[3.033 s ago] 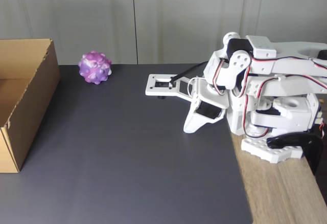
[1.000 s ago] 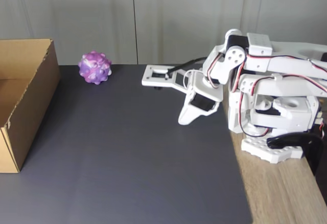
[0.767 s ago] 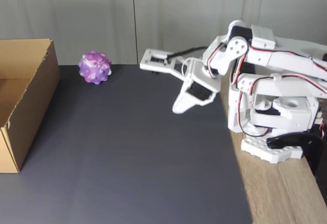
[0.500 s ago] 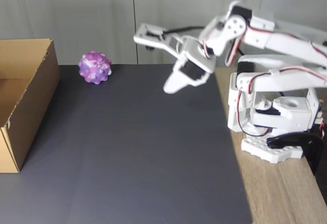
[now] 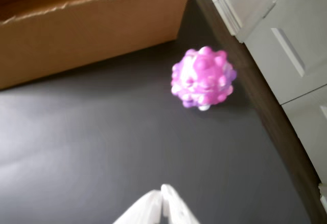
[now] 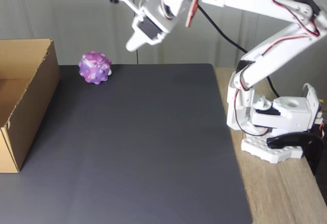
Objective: Grasp a ball and put it in the box.
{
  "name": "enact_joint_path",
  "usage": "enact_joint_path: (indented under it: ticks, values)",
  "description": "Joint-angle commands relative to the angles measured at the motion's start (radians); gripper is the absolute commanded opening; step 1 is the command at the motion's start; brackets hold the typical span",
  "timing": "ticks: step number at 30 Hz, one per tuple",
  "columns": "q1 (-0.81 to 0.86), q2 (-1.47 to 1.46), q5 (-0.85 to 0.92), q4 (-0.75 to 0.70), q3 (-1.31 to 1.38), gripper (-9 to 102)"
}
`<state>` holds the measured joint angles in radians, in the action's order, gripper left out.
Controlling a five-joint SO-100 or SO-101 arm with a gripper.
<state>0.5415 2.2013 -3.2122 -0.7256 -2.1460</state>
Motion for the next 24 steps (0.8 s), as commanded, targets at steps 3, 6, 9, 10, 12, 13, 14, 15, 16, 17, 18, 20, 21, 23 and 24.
enact_joint_path:
  ticks: [3,6,9,10,12,13,14,15,16,17,18,20,21,23,24]
  values:
    - [0.044,-0.114,0.002,0.054,0.140,0]
    - [0.063,-0.210,0.003,0.078,0.225,0]
    - [0.074,-0.325,0.008,0.092,0.342,0]
    - [0.074,-0.364,0.014,0.098,0.376,0]
    - [0.075,-0.436,0.032,0.106,0.442,0]
    - [0.075,-0.468,0.035,0.118,0.460,0]
    - [0.075,-0.497,0.041,0.130,0.479,0]
    - [0.072,-0.529,0.048,0.138,0.500,0]
    - [0.069,-0.560,0.051,0.143,0.523,0]
    - [0.066,-0.589,0.052,0.150,0.543,0]
    - [0.063,-0.620,0.052,0.156,0.568,0]
    - [0.060,-0.675,0.055,0.161,0.615,0]
    - [0.058,-0.699,0.057,0.166,0.637,0]
    - [0.058,-0.741,0.057,0.166,0.672,0]
    - [0.061,-0.758,0.058,0.167,0.686,0]
